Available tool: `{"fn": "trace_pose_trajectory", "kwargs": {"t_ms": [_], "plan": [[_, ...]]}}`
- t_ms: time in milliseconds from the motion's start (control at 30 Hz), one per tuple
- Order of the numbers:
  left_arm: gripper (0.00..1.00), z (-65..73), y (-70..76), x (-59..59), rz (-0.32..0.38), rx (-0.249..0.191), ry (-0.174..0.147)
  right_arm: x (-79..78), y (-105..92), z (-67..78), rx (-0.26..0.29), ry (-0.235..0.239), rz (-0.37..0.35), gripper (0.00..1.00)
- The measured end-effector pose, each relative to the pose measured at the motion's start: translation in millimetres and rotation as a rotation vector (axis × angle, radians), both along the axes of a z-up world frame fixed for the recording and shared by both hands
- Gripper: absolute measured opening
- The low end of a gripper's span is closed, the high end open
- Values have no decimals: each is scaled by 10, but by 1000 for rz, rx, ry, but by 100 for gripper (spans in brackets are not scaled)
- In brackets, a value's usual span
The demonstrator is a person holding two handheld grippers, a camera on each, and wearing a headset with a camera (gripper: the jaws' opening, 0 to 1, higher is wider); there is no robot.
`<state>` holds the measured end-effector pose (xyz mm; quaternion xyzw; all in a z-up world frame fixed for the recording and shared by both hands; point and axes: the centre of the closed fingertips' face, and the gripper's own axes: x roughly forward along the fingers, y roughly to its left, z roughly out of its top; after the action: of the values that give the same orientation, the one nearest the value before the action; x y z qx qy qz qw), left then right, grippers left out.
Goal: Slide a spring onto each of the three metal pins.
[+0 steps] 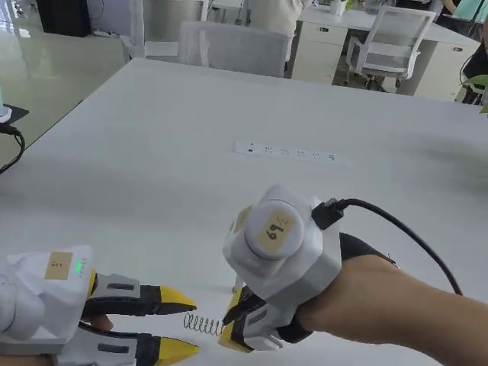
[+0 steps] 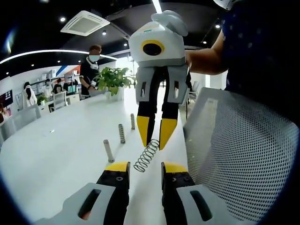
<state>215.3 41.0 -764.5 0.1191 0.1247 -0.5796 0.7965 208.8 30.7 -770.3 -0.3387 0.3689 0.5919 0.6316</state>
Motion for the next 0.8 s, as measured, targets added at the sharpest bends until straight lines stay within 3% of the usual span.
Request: {"fn": "trace_pose_trajectory", "kwargs": {"t_ms": [167,467,800], "plan": [[8,2,-27,-46,-30,10,-6,-79,-15,12,-14,10,46,8],[4,2,-64,-77,-54,22,-22,-99,-57,21,-30,16,70,8],[4,10,-85,-46,-52,18,-23,-48,7,231,26,-10,59,8]]}}
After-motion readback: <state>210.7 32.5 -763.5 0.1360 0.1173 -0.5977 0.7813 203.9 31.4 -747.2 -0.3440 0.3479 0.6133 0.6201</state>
